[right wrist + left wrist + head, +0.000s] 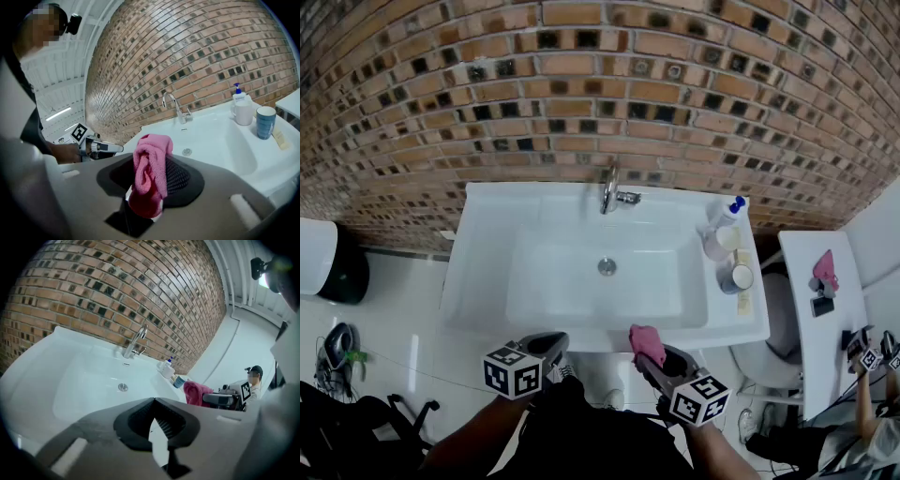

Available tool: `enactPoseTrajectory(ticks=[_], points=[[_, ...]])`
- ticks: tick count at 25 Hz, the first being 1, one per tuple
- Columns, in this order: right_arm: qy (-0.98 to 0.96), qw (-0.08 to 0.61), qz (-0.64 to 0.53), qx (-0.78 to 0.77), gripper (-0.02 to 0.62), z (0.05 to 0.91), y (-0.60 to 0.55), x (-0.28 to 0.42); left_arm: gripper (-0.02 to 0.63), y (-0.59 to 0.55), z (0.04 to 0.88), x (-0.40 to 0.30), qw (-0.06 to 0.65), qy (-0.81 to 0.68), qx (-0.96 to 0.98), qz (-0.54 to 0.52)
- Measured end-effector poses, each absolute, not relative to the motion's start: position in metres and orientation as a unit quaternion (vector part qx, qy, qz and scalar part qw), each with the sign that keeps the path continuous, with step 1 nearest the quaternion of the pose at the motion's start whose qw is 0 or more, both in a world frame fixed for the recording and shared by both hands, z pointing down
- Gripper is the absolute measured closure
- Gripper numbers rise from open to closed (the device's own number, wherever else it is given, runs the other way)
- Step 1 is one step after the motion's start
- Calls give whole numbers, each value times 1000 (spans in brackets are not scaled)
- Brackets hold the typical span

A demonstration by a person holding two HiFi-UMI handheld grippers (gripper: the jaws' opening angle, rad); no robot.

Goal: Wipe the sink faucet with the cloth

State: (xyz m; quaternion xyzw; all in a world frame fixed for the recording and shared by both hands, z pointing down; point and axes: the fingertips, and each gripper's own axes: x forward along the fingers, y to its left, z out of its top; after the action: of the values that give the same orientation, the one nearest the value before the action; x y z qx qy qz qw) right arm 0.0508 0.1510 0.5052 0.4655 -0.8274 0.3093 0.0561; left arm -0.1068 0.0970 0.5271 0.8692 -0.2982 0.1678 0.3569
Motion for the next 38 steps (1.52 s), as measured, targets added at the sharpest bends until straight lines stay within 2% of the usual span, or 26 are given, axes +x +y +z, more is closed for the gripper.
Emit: enactPoseTrajectory(ticks=[10,17,26,32,38], points=[[-818,59,278,500,426,479,70,28,600,9,505,-135,335,-277,888,153],[-781,45,283,554,430,477,19,28,600,-31,521,-161,345,-256,888,163],[-756,57,290,584,428,496,-39,75,600,-71,526,-157,369,-282,874,146],[-765,28,298,571,427,499,-97,117,600,-84,529,-143,387,-320,854,138],[-761,-46,353,543,428,524,-160,153,600,-90,536,-122,395,-352,835,154]])
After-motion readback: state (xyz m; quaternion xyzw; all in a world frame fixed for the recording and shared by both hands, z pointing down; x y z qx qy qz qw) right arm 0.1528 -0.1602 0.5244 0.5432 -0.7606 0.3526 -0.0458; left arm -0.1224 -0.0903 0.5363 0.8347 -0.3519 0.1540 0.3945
